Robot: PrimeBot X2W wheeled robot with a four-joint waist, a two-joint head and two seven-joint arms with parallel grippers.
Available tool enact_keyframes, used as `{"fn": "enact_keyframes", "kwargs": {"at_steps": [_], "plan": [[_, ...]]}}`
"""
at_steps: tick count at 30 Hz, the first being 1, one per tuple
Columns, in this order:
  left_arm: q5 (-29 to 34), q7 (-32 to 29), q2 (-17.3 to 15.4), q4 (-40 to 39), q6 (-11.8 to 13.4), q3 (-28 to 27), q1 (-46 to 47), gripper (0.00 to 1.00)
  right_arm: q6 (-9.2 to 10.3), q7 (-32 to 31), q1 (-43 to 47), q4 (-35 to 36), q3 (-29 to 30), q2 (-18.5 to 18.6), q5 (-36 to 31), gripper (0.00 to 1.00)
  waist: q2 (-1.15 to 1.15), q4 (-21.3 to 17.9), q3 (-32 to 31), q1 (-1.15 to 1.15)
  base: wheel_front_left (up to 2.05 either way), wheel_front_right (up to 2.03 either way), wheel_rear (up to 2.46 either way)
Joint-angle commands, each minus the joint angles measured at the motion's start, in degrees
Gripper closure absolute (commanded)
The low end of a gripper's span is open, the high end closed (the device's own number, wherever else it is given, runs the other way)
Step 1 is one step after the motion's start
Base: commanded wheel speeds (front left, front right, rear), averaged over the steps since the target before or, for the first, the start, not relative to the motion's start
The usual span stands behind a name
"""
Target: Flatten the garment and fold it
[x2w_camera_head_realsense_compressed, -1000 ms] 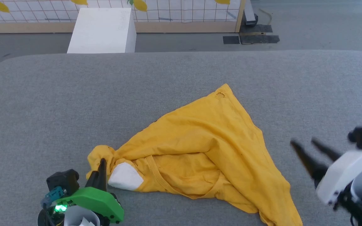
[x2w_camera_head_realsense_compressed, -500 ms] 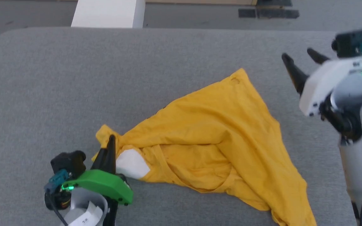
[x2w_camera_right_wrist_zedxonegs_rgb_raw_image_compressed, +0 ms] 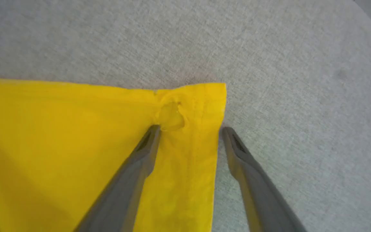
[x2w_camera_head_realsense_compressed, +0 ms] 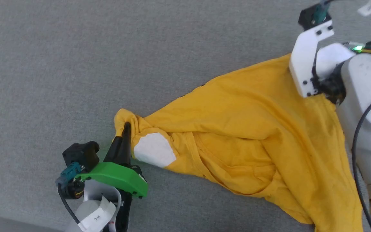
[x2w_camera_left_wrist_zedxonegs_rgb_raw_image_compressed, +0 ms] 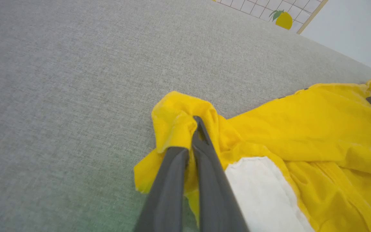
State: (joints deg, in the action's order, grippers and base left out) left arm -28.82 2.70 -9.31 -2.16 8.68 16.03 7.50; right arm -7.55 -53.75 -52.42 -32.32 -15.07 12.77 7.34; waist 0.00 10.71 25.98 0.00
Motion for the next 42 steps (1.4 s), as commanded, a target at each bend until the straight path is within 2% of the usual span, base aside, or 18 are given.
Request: {"fn": "enact_keyframes", "kwargs": {"at_steps": [1, 4, 5, 6, 8, 15, 18, 23, 27, 30, 33, 37, 40, 42], "plan": [[0.15, 0.60, 0.22, 0.41, -0.31, 0.03, 1.12, 1.00, 0.06, -1.81, 0.38, -1.56, -1.37, 0.09, 0.54, 0.00, 0.00, 2.24, 2.39, 0.00, 0.00, 0.00, 0.00], [0.07, 0.91, 0.29, 1.23, -0.24, 0.02, 1.28, 1.00, 0.06, -5.90, 0.74, -2.36, -3.58, 0.50, 3.05, 0.00, 0.00, 1.83, 1.75, 0.00, 0.00, 0.00, 0.00], [0.03, 0.93, 0.27, 1.43, -0.22, 0.01, 1.27, 1.00, 0.06, -6.87, 0.76, -2.27, -3.99, 0.78, 3.81, 0.68, 0.00, 1.62, 1.41, 0.00, 0.00, 0.00, 0.00], [-0.03, 0.96, 0.20, 1.70, -0.21, -0.03, 1.24, 1.00, 0.06, -7.59, 0.81, -1.97, -4.22, 1.14, 4.84, 1.00, 0.00, 1.28, 0.76, 0.00, 0.00, 0.00, 0.00], [-0.18, 1.01, -0.08, 2.27, -0.31, -0.19, 1.12, 1.00, 0.06, -7.73, 0.90, -0.82, -3.88, 1.78, 6.82, 1.00, 0.00, 0.53, -0.66, 0.00, 0.00, 0.00, 0.00], [-0.73, 0.89, -1.23, 3.59, -0.26, -0.75, -0.52, 1.00, 0.06, 2.85, 4.72, 8.11, 1.28, 3.66, 13.08, 1.00, 0.00, -3.47, -8.43, 0.00, 0.00, 0.00, 0.00], [-1.12, 0.54, -1.84, 3.68, 0.09, -1.13, -2.25, 1.00, 0.06, 5.61, 10.56, 14.74, 4.35, 4.23, 18.12, 1.00, 0.00, -5.73, -12.43, 0.00, 0.00, 0.00, 0.00], [-1.80, -0.11, -2.56, 3.26, 0.63, -1.52, -5.14, 1.00, 0.06, 4.47, 24.50, 26.50, 9.35, 5.72, 23.81, 1.00, 0.00, -8.80, -17.03, 0.00, 0.00, 0.00, 0.00], [-2.97, 0.06, -2.28, 2.62, 0.58, -1.69, -7.30, 1.00, 0.06, 2.25, 37.47, 34.48, 14.46, 3.97, 26.46, 1.00, 0.00, -10.32, -19.63, 0.00, 0.00, 0.00, 0.00], [-4.84, 0.70, -1.80, 2.53, -0.29, -2.25, -8.58, 1.00, 0.06, 0.07, 45.96, 38.78, 17.61, 0.58, 28.50, 1.00, 0.00, -11.18, -20.53, 0.00, 0.00, 0.00, 0.00], [-6.61, 1.19, -1.66, 2.76, -2.06, -2.49, -8.66, 1.00, 0.06, -1.71, 50.61, 40.83, 20.12, -3.03, 30.99, 1.00, 0.00, -11.59, -20.91, 0.00, 0.00, 0.00, 0.00], [-10.06, 1.42, -1.34, 3.17, -5.52, -3.49, -4.97, 1.00, 0.06, -2.94, 48.93, 41.37, 22.19, -4.80, 32.62, 1.00, 0.00, -11.45, -20.17, 0.00, 0.00, 0.00, 0.00], [-11.52, -0.22, -2.45, 4.60, -7.89, -4.09, 1.22, 1.00, 0.06, -4.86, 42.75, 41.01, 22.38, -4.36, 32.96, 1.00, 0.00, -11.22, -19.32, 0.00, 0.00, 0.00, 0.00], [-11.07, -2.70, -4.38, 6.33, -9.54, -3.64, 7.26, 1.00, 0.06, -6.43, 36.56, 40.12, 22.57, -3.27, 32.35, 1.00, 0.00, -11.00, -18.44, 0.00, 0.00, 0.00, 0.00]]}}
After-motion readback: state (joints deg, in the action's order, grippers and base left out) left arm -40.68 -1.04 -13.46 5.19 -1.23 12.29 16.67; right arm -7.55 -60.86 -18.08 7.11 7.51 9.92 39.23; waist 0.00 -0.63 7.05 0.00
